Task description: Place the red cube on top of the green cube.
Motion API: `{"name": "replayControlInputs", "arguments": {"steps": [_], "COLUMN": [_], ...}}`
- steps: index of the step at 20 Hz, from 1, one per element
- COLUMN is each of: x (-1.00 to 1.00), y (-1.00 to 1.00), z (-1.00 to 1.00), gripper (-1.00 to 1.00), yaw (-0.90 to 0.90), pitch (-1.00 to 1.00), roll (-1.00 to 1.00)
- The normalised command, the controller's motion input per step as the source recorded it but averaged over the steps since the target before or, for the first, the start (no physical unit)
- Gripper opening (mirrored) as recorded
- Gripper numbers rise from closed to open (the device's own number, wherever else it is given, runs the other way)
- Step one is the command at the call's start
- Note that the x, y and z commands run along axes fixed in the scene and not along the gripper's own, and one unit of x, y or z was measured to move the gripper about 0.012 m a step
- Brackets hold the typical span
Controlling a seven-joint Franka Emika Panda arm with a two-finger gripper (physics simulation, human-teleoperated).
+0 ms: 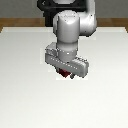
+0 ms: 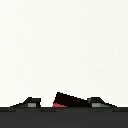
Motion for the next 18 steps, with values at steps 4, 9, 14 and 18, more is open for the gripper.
{"name": "replayControlInputs", "arguments": {"steps": [4,9,14,18], "x": [0.00,0.00,0.00,0.00], "y": [0.00,0.00,0.00,0.00], "z": [0.00,0.80,1.00,0.75], "gripper": [-1.00,-1.00,-1.00,-1.00], "yaw": [0.00,0.00,0.00,0.00], "pitch": [0.00,0.00,0.00,0.00], "roll": [0.00,0.00,0.00,0.00]}}
